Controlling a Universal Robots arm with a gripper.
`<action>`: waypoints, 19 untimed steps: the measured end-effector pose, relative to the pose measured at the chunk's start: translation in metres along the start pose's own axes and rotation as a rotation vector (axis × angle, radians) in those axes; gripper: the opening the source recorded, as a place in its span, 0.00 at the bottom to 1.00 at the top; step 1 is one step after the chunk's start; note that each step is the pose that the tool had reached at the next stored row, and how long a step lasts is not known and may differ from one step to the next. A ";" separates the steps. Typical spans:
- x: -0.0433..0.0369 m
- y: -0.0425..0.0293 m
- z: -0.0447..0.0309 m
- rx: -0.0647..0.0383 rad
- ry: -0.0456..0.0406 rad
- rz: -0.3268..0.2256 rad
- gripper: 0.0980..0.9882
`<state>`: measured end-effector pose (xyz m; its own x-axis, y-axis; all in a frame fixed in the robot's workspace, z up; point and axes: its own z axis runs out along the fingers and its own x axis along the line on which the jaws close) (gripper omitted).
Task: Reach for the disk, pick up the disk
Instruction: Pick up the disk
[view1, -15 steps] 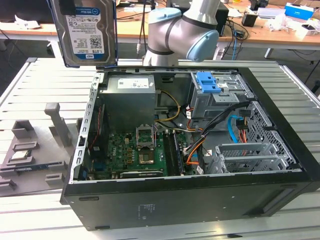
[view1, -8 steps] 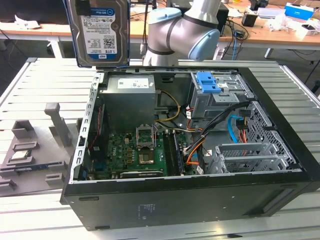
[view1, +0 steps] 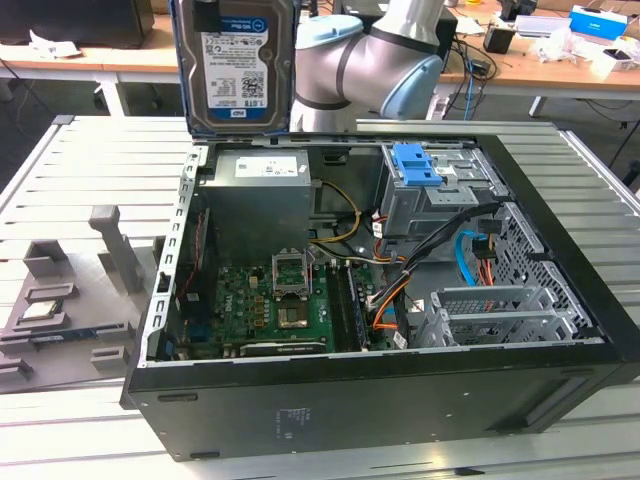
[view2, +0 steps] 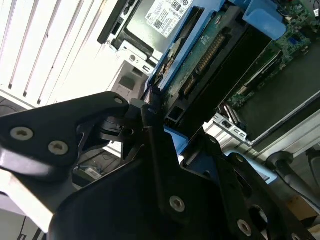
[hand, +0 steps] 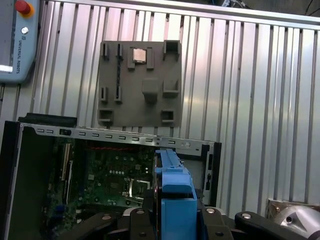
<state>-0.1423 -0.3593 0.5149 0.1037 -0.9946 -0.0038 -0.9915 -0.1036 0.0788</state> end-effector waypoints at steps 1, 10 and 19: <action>0.0004 -0.0039 -0.0003 0.000 -0.0001 0.000 0.30; 0.0045 -0.0450 -0.0036 -0.004 -0.0003 -0.001 0.30; 0.0083 -0.0814 -0.0065 -0.008 -0.0008 -0.001 0.30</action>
<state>-0.0602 -0.3591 0.5150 0.1043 -0.9945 -0.0046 -0.9908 -0.1043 0.0865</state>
